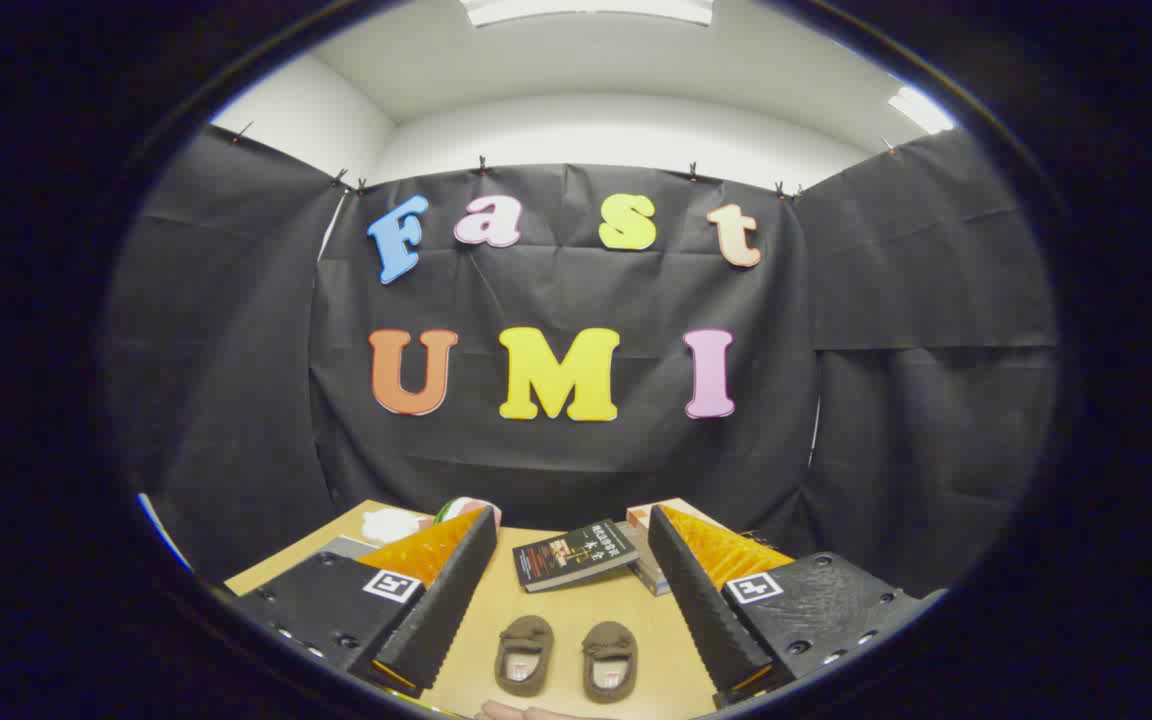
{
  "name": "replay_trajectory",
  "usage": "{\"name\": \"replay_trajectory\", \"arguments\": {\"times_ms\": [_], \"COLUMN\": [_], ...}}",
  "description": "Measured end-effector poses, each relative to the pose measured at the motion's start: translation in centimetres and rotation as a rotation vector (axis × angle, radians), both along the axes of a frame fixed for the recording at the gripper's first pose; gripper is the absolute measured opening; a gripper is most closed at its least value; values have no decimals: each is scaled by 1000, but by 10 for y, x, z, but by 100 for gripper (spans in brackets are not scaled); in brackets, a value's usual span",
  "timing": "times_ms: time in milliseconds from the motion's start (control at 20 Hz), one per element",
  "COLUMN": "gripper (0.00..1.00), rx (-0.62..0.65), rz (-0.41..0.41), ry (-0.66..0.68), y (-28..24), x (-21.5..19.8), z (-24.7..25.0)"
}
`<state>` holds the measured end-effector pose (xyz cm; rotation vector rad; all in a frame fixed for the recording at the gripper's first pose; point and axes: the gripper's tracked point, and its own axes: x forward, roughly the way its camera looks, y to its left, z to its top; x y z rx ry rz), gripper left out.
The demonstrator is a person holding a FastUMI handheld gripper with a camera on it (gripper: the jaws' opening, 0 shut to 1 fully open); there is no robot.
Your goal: Open the storage box then place both shoes into the box .Put the left shoe in first, then the right shoe, with the right side of both shoes facing outward in a uniform manner.
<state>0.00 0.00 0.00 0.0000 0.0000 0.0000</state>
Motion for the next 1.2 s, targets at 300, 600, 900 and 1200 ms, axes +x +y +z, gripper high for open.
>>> {"name": "replay_trajectory", "arguments": {"times_ms": [300, 600, 900, 1200], "gripper": [95, 95, 95, 95], "rx": [11, 17, -8, 34], "rz": [4, 23, 51, 170], "ry": [-4, 40, 83, 258], "y": [-3, 6, 22, 83], "x": [11, 31, 65, 105], "z": [-3, -18, -54, -115]}}
